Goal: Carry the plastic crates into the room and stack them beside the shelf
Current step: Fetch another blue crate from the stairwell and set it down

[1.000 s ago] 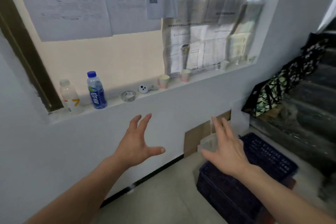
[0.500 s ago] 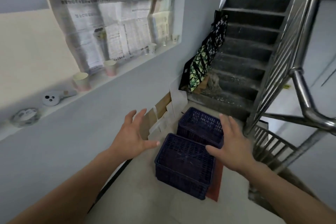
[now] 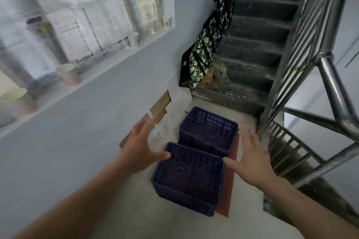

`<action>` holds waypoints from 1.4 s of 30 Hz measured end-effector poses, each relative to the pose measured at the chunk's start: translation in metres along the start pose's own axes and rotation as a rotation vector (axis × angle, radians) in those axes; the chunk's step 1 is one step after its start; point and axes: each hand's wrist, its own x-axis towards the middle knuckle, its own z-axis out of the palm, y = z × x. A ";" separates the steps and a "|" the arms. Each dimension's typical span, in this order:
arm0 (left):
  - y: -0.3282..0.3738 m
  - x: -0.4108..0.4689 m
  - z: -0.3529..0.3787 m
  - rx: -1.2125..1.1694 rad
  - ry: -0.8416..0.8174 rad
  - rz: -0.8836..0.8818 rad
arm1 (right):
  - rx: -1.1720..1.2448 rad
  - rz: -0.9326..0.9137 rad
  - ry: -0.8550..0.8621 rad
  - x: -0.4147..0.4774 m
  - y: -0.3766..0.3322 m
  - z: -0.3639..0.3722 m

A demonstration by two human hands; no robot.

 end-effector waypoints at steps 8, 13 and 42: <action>0.000 0.082 0.036 -0.013 -0.017 -0.075 | 0.010 0.022 -0.067 0.096 0.041 0.014; -0.019 0.128 0.053 0.024 -0.068 -0.103 | 0.008 0.066 -0.104 0.131 0.052 0.043; -0.262 0.353 0.322 0.061 -0.473 -0.278 | 0.186 0.519 -0.328 0.253 0.200 0.377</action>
